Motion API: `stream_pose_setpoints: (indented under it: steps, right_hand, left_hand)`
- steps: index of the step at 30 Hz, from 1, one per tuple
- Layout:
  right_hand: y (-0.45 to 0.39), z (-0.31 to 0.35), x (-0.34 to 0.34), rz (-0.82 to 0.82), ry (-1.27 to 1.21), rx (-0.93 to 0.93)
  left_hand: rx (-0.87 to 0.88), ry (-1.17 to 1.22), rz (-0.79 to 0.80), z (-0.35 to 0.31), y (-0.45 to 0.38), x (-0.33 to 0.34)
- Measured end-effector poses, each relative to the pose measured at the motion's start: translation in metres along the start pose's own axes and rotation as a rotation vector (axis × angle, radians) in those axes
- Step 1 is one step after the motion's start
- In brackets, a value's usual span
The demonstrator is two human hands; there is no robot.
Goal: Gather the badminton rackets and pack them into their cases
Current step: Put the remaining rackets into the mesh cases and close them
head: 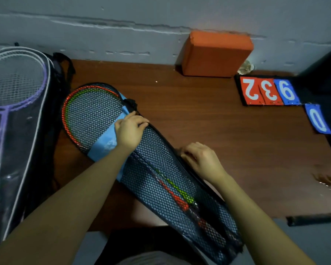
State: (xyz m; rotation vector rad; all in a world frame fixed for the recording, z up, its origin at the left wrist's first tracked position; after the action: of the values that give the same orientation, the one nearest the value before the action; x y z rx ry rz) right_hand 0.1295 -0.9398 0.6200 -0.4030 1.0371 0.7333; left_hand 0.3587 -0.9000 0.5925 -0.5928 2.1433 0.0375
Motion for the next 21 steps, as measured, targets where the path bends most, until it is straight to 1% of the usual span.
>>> stream_pose_setpoints:
  steps: [2,4,6,8,10,11,15,19,21]
  right_hand:
    - [0.015,-0.009,-0.002,0.012,-0.021,0.030]
    - [0.023,-0.012,-0.002,0.010,-0.064,0.070]
    - [0.026,-0.015,0.000,-0.014,-0.095,0.106]
    - [0.026,-0.016,0.002,-0.024,-0.112,0.127]
    - [0.027,-0.014,0.003,-0.031,-0.130,0.123]
    - [0.028,-0.013,0.002,-0.037,-0.135,0.113]
    - [0.032,-0.011,0.002,-0.046,-0.125,0.052]
    - [0.032,-0.013,0.006,-0.019,-0.152,0.073]
    - [0.034,-0.017,0.001,-0.013,-0.148,0.067]
  left_hand:
    - [-0.029,-0.061,0.044,-0.004,0.000,0.009]
    - [-0.048,-0.129,0.141,-0.014,0.002,0.016]
    - [0.009,-0.155,0.245,-0.030,0.012,0.022]
    - [0.115,-0.121,0.297,-0.050,0.037,0.027]
    - [0.215,-0.083,0.295,-0.070,0.071,0.033]
    - [0.235,-0.079,0.281,-0.078,0.086,0.037]
    - [0.151,-0.040,0.143,-0.083,0.102,0.040]
    - [0.143,-0.159,0.184,-0.084,0.092,0.041]
    - [0.114,-0.160,0.139,-0.089,0.087,0.042]
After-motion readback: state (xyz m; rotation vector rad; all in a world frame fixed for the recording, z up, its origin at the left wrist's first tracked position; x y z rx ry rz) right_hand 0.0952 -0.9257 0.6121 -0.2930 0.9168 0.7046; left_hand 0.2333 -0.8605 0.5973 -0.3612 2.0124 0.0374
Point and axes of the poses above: each hand's wrist, its own y-axis away from the middle knuckle, its own x-axis out of the palm, z = x × y, the point moved 4 cm from there along -y, towards the middle knuckle, and after that the axes turned 9 degrees about x, right-handed, at the moved point
